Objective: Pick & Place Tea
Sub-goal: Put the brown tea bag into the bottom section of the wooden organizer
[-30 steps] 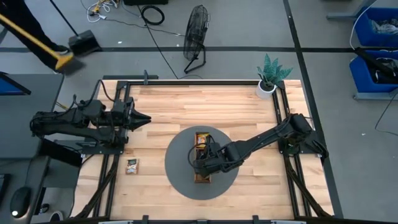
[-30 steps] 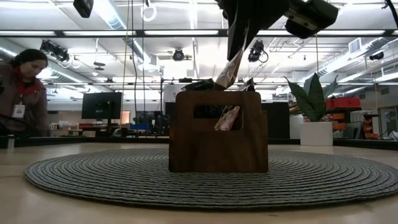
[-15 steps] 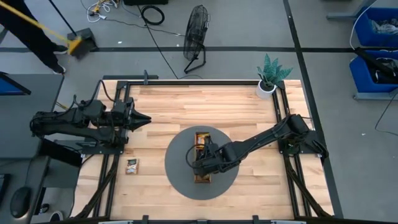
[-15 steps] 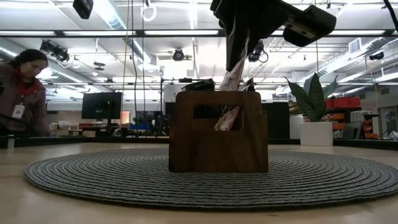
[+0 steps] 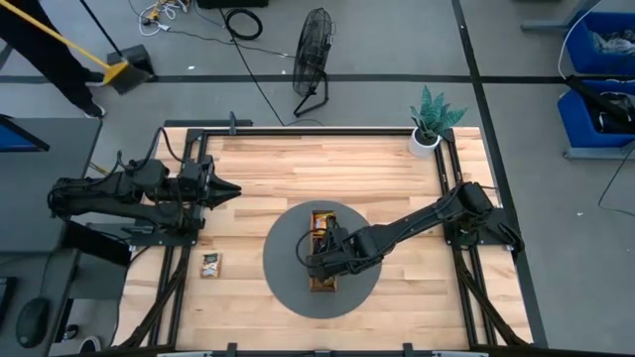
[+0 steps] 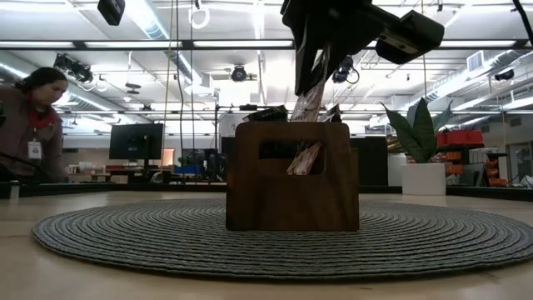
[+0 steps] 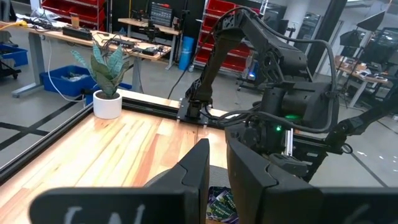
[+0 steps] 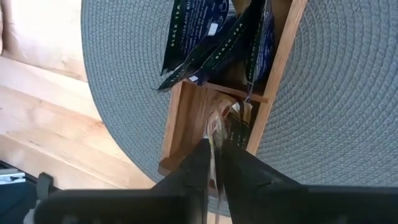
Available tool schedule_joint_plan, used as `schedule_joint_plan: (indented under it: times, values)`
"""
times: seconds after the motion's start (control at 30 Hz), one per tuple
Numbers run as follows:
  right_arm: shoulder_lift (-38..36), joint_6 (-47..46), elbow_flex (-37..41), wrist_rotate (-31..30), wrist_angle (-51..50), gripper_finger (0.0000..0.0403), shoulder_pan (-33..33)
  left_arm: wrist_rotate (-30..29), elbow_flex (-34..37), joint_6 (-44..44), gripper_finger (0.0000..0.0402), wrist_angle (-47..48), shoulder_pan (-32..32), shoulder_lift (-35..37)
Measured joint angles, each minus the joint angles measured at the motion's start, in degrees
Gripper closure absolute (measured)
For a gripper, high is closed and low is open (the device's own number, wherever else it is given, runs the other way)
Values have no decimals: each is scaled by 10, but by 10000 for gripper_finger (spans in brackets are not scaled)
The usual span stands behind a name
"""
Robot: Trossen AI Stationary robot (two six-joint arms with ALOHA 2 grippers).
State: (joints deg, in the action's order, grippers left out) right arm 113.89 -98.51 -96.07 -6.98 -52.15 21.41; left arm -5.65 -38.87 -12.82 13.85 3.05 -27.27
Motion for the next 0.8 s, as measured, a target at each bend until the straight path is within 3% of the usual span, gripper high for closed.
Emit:
schedule_joint_plan:
  times: [0.5,0.8]
  values:
    - [-7,26,0,-1,5,296,0,0,0,0,342,5,0,0]
    - [-49,99,0,-62,8,284,6,16,0,-60,342,95,1,0]
